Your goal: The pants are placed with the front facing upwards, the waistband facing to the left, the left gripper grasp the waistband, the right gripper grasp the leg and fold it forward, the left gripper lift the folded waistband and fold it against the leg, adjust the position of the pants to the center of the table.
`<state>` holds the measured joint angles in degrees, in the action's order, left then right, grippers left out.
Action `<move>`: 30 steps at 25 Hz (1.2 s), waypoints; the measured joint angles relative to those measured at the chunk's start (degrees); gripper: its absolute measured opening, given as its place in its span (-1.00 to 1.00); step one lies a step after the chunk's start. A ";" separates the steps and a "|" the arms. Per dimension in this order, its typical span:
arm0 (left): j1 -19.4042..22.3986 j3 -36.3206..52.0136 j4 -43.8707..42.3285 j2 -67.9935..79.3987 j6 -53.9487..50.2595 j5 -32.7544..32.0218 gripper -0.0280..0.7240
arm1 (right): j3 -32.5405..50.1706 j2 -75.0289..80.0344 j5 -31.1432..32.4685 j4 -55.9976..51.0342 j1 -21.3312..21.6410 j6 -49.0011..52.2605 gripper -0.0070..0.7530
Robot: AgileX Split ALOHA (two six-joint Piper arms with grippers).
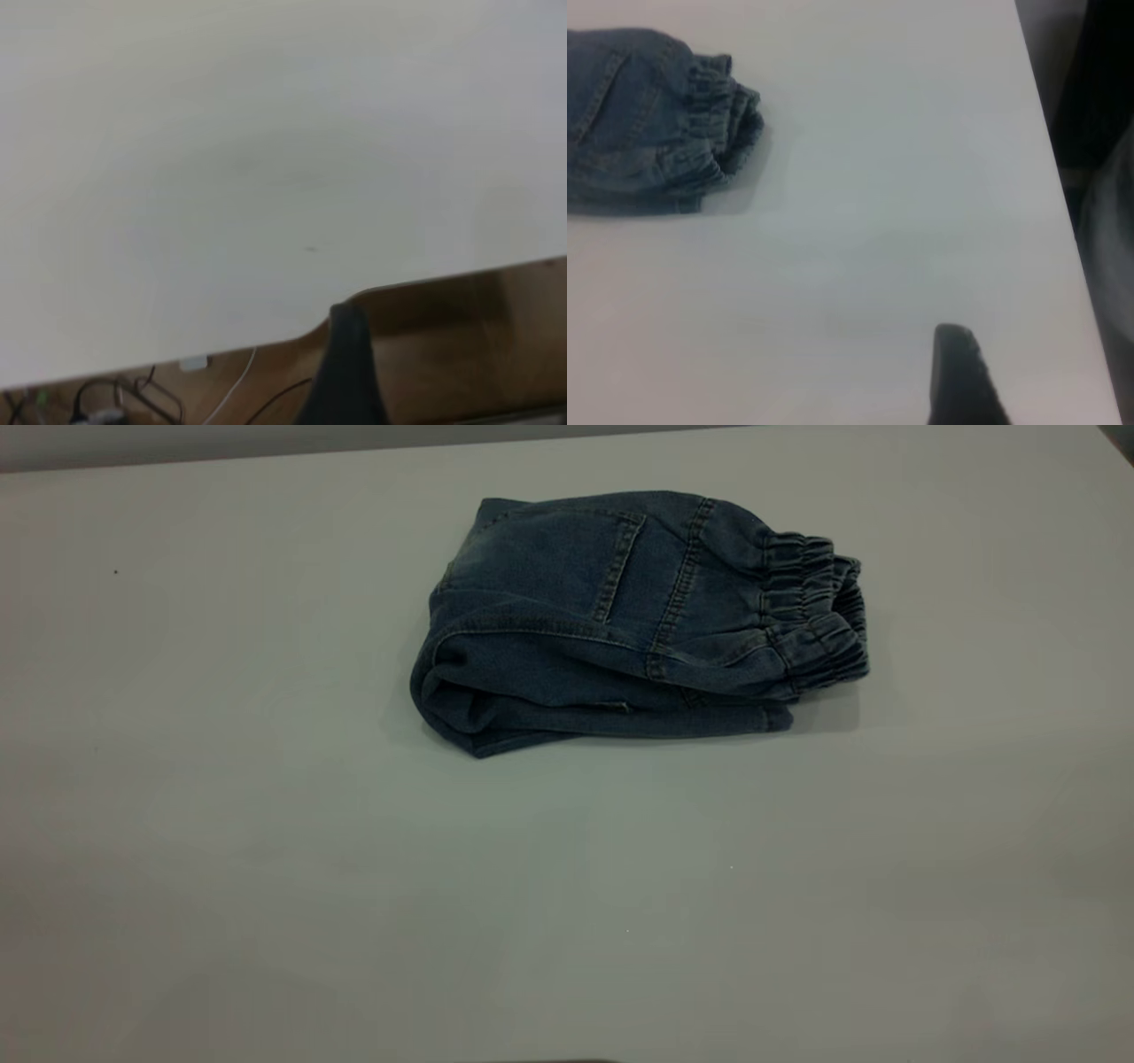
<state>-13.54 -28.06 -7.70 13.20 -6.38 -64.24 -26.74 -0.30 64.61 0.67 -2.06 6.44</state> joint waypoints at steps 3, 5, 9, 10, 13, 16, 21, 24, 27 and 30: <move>5.04 0.00 0.00 -0.04 0.00 0.00 0.56 | 0.00 -0.33 0.07 0.00 0.00 0.00 -0.08; 7.60 0.00 0.00 -0.40 0.00 0.02 0.56 | 0.00 -0.33 0.07 0.00 0.00 0.00 -0.08; 10.38 0.00 0.00 -3.33 0.00 0.02 0.56 | 0.00 -0.33 0.12 0.00 0.00 0.00 -0.08; 10.78 0.00 0.00 -4.36 0.00 0.02 0.56 | 0.00 -0.33 0.12 0.00 0.00 0.00 -0.08; 12.04 0.00 0.00 -8.98 0.00 0.02 0.56 | 0.00 -0.33 0.12 0.00 0.00 0.00 -0.08; 13.44 0.00 -0.05 -13.81 0.00 -0.32 0.56 | 0.00 -0.33 0.12 0.00 0.00 0.00 -0.08; 13.69 0.00 0.00 -14.07 0.00 -0.77 0.56 | 0.00 -0.33 0.12 0.00 0.00 0.00 -0.08; 13.69 0.00 0.00 -14.07 0.00 -0.77 0.56 | 0.00 -0.33 0.12 0.00 0.01 0.00 -0.08; 13.69 0.00 0.00 -14.07 0.00 -0.77 0.56 | 0.00 -0.33 0.12 0.00 0.01 0.00 -0.08; 13.69 0.00 0.00 -14.07 0.00 -0.77 0.56 | 0.00 -0.33 0.12 0.00 0.01 0.00 -0.08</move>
<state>0.15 -28.06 -7.70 -0.87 -6.38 -65.02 -26.74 -0.63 64.73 0.67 -2.05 6.44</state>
